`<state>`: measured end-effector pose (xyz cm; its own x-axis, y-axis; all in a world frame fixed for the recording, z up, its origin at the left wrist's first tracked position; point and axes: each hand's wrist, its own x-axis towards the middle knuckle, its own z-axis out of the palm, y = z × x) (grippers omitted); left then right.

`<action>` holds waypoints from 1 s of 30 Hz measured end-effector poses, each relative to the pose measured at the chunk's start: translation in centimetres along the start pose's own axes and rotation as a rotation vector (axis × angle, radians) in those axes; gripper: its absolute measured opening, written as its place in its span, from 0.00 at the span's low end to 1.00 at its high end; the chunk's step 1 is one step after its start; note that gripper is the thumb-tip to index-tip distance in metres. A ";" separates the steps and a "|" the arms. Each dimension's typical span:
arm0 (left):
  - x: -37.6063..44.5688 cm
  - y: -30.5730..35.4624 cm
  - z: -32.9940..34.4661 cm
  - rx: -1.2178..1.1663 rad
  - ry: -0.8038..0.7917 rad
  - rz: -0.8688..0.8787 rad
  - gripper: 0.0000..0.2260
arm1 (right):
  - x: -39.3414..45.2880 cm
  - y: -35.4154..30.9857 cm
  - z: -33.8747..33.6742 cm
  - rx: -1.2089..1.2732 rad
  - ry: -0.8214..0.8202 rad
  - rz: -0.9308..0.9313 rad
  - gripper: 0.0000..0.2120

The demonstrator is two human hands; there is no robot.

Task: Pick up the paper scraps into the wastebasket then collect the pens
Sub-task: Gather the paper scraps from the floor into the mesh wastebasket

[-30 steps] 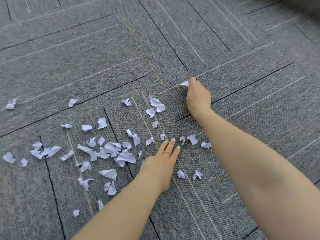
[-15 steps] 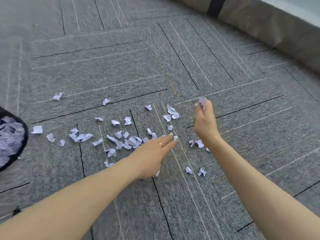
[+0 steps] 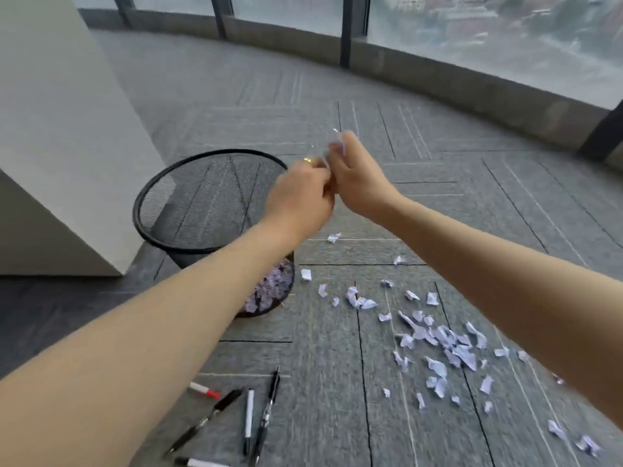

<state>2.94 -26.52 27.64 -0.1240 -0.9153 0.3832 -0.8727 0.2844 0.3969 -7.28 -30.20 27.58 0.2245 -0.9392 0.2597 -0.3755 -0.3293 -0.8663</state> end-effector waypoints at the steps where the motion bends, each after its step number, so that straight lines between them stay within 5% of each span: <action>1: 0.5 -1.5 -1.4 0.013 0.038 -0.113 0.11 | 1.0 -1.5 1.4 -0.049 -0.013 -0.018 0.09; 4: 0.8 -6.2 -4.3 -0.011 0.078 -0.409 0.11 | 3.2 -3.8 5.2 -0.201 -0.119 0.001 0.10; 8: -1.8 -11.1 -6.1 0.044 -0.065 -0.573 0.10 | 4.2 -3.7 9.2 -0.458 -0.223 0.143 0.07; 13: -3.7 -14.4 -7.5 -0.076 -0.007 -0.687 0.12 | 3.0 -3.6 12.1 -0.648 -0.247 0.238 0.06; 18: -4.1 -15.1 -7.9 -0.086 -0.063 -0.638 0.12 | 2.7 -2.4 13.3 -0.713 -0.344 0.285 0.19; 21: -4.2 -14.8 -7.3 -0.089 -0.147 -0.587 0.11 | 2.4 -1.5 13.0 -0.664 -0.355 0.266 0.17; 30: -2.7 -10.9 -5.3 -0.090 -0.219 -0.318 0.09 | -1.8 0.2 7.9 -0.414 -0.038 -0.070 0.09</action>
<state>15.26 -25.68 26.72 0.0392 -0.9981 0.0465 -0.8400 -0.0078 0.5426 -0.65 -27.76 23.56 0.2925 -0.9116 0.2888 -0.6859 -0.4104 -0.6009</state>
